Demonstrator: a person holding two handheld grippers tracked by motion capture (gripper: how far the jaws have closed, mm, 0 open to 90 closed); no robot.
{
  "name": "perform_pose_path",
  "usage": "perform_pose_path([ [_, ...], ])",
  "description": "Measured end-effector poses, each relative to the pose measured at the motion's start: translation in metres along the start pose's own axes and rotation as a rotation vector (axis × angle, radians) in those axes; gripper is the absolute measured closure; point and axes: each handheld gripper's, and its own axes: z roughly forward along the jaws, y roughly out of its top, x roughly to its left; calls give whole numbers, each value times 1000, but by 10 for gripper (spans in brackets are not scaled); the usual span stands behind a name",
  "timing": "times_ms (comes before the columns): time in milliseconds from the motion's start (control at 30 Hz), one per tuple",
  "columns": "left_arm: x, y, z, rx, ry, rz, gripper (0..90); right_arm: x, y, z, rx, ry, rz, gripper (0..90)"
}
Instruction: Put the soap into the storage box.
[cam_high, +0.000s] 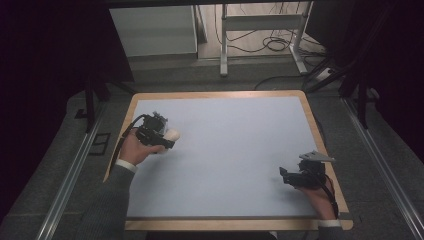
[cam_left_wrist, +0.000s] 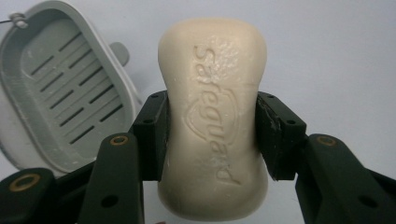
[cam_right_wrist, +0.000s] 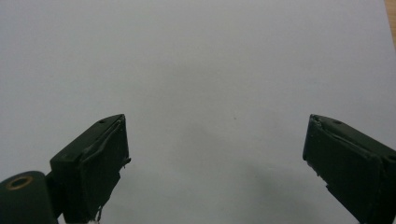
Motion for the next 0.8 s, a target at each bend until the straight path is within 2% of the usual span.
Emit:
perform_pose_path([
  [100, 5, 2, -2, -7, 5, -13, 495, 0, 0, 0, -1, -2, 0, 69],
  [300, 20, 5, -5, -22, 29, -68, 495, 0, 0, -1, -11, -5, 1, 69],
  [433, 27, 8, -6, -22, 30, -84, 495, -1, 0, 0, -8, -5, 0, 69],
  [800, 44, 11, 0, -25, 44, -144, 495, -1, 0, 0, -6, -5, 2, 68],
])
